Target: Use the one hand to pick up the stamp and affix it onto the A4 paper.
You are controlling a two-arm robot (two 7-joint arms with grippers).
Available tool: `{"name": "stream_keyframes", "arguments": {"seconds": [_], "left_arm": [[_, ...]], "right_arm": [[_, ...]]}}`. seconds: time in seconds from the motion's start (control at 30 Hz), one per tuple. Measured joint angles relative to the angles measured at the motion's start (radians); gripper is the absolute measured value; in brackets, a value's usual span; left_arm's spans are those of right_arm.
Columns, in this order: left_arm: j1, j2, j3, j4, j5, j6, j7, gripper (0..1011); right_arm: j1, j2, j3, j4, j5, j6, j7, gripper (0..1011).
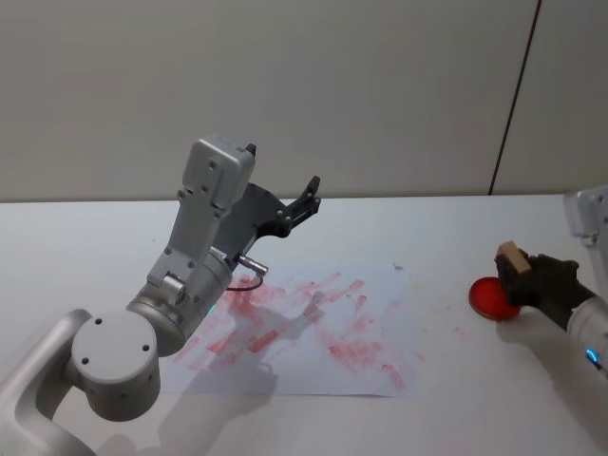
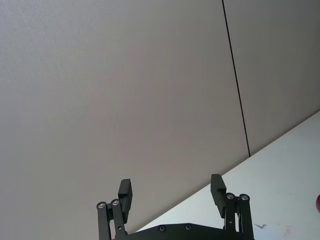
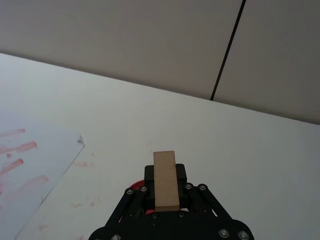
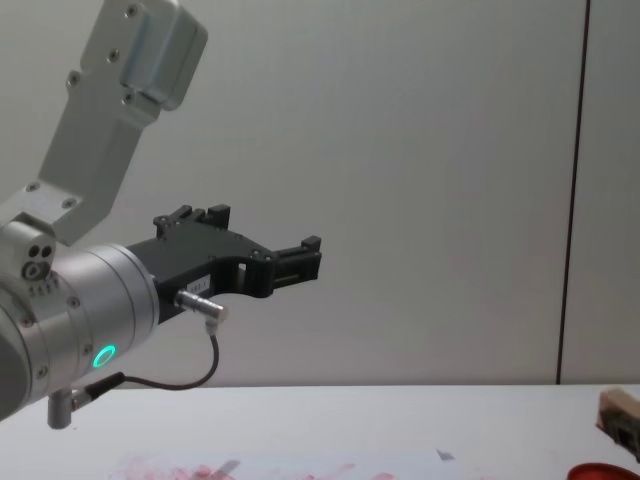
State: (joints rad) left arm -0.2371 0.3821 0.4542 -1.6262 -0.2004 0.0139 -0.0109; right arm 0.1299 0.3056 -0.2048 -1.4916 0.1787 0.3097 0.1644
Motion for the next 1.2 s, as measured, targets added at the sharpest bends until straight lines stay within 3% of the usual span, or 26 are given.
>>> {"name": "stream_keyframes", "arguments": {"seconds": [0.67, 0.8, 0.87, 1.1, 1.2], "left_arm": [[0.000, 0.000, 0.000, 0.000, 0.000, 0.000, 0.000, 1001], [0.000, 0.000, 0.000, 0.000, 0.000, 0.000, 0.000, 1002], [0.000, 0.000, 0.000, 0.000, 0.000, 0.000, 0.000, 1001], [0.000, 0.000, 0.000, 0.000, 0.000, 0.000, 0.000, 1001], [0.000, 0.000, 0.000, 0.000, 0.000, 0.000, 0.000, 1002]], "right_arm": [[0.025, -0.017, -0.024, 0.071, -0.060, 0.028, 0.034, 243], [0.027, -0.020, -0.027, 0.077, -0.065, 0.029, 0.038, 381], [0.028, -0.020, -0.028, 0.079, -0.066, 0.030, 0.039, 393], [0.031, -0.023, -0.030, 0.085, -0.072, 0.031, 0.042, 684], [0.031, -0.024, -0.031, 0.087, -0.073, 0.032, 0.043, 738]]}}
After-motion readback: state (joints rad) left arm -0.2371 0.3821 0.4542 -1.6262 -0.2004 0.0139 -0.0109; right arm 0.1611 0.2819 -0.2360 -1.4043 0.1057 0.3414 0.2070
